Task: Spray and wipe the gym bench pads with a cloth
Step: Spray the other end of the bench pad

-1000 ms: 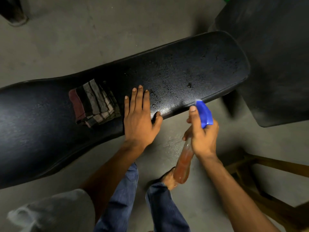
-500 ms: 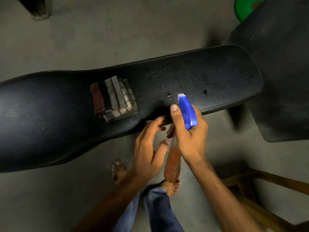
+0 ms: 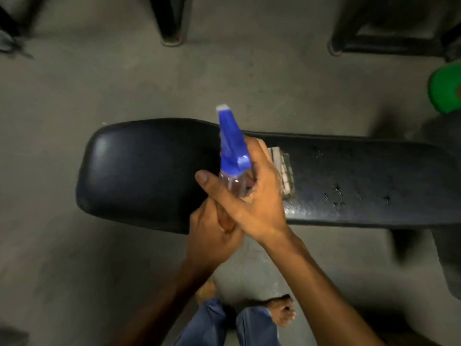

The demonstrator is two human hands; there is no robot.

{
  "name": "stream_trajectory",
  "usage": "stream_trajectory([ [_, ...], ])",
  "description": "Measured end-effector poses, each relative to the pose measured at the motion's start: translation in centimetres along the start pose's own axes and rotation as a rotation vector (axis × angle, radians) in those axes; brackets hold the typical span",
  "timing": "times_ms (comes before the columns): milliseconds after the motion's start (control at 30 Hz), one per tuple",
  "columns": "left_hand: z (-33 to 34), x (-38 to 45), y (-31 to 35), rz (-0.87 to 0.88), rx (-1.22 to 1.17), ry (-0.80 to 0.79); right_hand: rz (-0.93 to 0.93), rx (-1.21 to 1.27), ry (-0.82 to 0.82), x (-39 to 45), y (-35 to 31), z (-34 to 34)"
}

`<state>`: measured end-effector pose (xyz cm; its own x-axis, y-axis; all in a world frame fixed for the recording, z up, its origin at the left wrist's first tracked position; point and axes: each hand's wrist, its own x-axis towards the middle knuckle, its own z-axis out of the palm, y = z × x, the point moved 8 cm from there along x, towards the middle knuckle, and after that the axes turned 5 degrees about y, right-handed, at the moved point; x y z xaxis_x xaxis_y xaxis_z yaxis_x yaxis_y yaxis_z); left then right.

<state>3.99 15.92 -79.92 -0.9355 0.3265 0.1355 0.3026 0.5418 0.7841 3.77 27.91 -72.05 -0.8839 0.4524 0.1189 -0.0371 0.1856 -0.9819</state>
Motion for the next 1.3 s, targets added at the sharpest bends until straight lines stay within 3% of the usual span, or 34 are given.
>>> stream_trajectory([
  [200, -7.9, 6.7, -3.9, -0.183, -0.153, 0.311, -0.056, -0.04, -0.108, 0.8, 1.1, 5.0],
  [633, -7.3, 7.8, -8.4, -0.22, -0.143, 0.327, 0.14, -0.05, -0.098, -0.4, 8.0, 9.0],
  [800, -6.1, 5.7, -9.8, -0.349, -0.108, 0.311, 0.167, -0.046, -0.105, 0.5, 8.0, 8.6],
  [1033, -4.9, 0.0, -8.4, -0.447, -0.024, 0.571, 0.194, -0.067, -0.11, 0.4, 10.2, 6.7],
  [1167, -1.2, -0.6, -6.4, -0.419, -0.093, 0.501, 0.185, -0.169, 0.061, 0.8, 11.3, 2.1],
  [1300, 2.8, 2.5, -4.0, -0.395, -0.1, 0.286, 0.201, -0.559, 0.255, 2.0, 12.5, -4.7],
])
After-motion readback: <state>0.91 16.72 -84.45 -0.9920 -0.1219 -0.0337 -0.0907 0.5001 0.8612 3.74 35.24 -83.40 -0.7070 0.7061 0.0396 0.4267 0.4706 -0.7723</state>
